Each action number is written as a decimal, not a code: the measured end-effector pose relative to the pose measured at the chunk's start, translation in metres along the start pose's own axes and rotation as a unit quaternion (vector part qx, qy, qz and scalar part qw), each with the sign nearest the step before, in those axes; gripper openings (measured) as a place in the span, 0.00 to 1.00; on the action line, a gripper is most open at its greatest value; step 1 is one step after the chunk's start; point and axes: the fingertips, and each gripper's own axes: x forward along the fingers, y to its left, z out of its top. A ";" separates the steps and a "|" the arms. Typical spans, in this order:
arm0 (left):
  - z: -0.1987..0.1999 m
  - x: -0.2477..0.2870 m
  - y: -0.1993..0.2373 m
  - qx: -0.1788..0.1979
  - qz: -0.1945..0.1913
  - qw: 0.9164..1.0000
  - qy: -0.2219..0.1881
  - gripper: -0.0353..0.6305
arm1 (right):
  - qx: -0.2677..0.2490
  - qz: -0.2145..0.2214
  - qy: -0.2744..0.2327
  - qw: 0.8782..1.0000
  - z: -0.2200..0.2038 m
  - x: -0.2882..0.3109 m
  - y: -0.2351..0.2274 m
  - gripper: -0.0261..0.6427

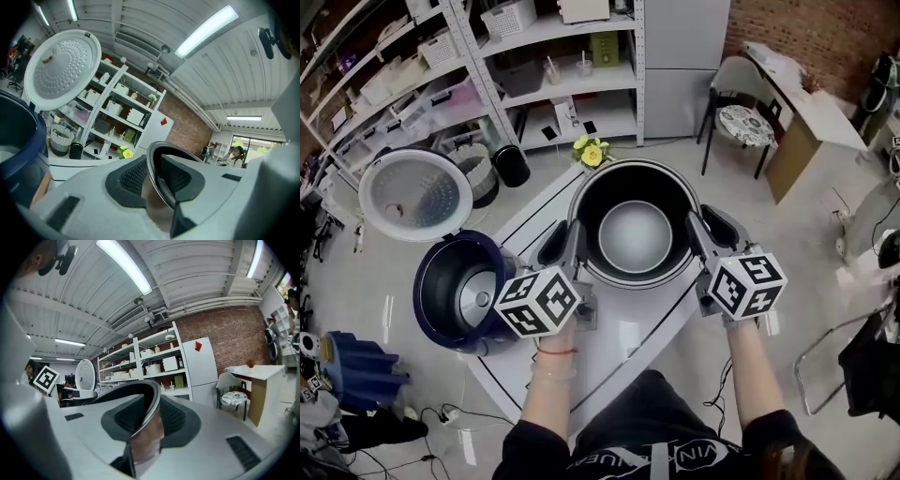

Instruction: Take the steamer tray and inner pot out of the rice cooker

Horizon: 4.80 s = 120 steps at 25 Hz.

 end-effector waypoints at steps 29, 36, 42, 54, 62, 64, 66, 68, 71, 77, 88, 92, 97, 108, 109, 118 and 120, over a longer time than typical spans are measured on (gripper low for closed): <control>-0.138 0.058 -0.014 -0.018 -0.019 0.990 0.136 0.18 | 0.070 -0.083 0.085 0.990 -0.125 -0.045 -0.087 0.18; -0.139 0.068 -0.011 -0.016 -0.019 0.991 0.135 0.18 | 0.093 -0.076 0.074 0.990 -0.126 -0.037 -0.094 0.19; -0.143 0.069 -0.008 -0.012 -0.018 0.992 0.128 0.18 | 0.090 -0.071 0.073 0.991 -0.129 -0.037 -0.094 0.19; -0.128 0.070 -0.010 0.037 -0.044 0.991 0.124 0.18 | 0.014 -0.062 0.064 0.996 -0.105 -0.035 -0.094 0.21; -0.074 0.056 -0.017 0.076 -0.050 0.995 0.042 0.15 | -0.006 -0.036 0.022 0.999 -0.062 -0.034 -0.080 0.15; -0.057 0.051 -0.020 0.093 -0.047 0.994 0.024 0.14 | -0.014 -0.023 0.015 1.000 -0.049 -0.032 -0.072 0.11; -0.043 0.044 -0.023 0.112 -0.043 0.993 0.011 0.13 | -0.020 -0.009 0.008 1.000 -0.039 -0.031 -0.063 0.09; -0.034 0.038 -0.026 0.127 -0.044 0.991 0.003 0.11 | -0.025 0.003 0.005 1.000 -0.032 -0.029 -0.054 0.07; -0.024 0.029 -0.032 0.143 -0.052 0.988 -0.004 0.10 | -0.038 0.022 0.004 0.999 -0.025 -0.025 -0.041 0.06; 0.003 0.010 -0.034 0.153 -0.041 0.987 -0.029 0.08 | -0.053 0.059 -0.002 0.997 -0.006 -0.022 -0.017 0.04; 0.025 -0.017 -0.053 0.170 -0.027 0.984 -0.042 0.08 | -0.060 0.102 -0.013 0.993 0.018 -0.033 0.007 0.04; 0.024 -0.026 -0.051 0.168 -0.015 0.985 -0.039 0.08 | -0.055 0.109 -0.016 0.992 0.021 -0.036 0.014 0.04; 0.028 -0.037 -0.050 0.172 -0.006 0.984 -0.045 0.08 | -0.053 0.118 -0.017 0.991 0.020 -0.039 0.021 0.04; 0.034 -0.051 -0.047 0.174 0.011 0.983 -0.060 0.08 | -0.047 0.123 -0.020 0.991 0.021 -0.044 0.021 0.04; 0.035 -0.051 -0.047 0.176 0.011 0.982 -0.061 0.07 | -0.045 0.124 -0.020 0.991 0.022 -0.044 0.021 0.04; 0.029 -0.055 -0.037 0.171 0.016 0.983 -0.061 0.08 | -0.044 0.131 -0.015 0.990 0.017 -0.040 0.023 0.04; 0.030 -0.054 -0.036 0.171 0.018 0.983 -0.060 0.08 | -0.043 0.131 -0.014 0.990 0.017 -0.039 0.023 0.04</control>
